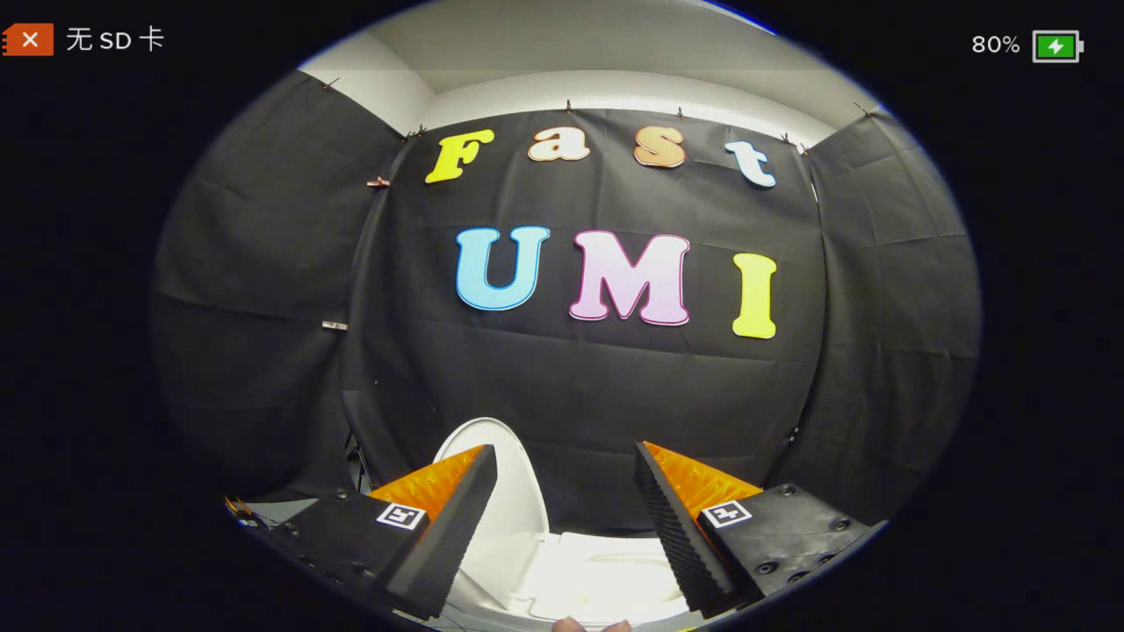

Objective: Open the toilet lid.

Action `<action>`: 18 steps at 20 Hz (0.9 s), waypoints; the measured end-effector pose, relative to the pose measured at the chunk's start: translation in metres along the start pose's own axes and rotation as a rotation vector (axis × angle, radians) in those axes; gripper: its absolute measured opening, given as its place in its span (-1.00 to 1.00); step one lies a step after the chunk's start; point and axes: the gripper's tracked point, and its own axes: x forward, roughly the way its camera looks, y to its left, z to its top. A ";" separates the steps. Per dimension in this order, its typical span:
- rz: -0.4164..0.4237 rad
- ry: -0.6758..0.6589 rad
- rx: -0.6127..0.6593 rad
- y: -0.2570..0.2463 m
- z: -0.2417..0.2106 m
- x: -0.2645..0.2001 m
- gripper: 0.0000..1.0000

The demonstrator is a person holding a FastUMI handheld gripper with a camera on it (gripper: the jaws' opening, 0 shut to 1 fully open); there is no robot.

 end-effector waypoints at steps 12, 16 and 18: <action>-0.072 -0.012 0.082 -0.065 0.009 -0.022 0.96; -0.089 -0.012 0.083 -0.080 0.007 -0.023 0.96; -0.095 -0.012 0.080 -0.081 0.007 -0.025 0.96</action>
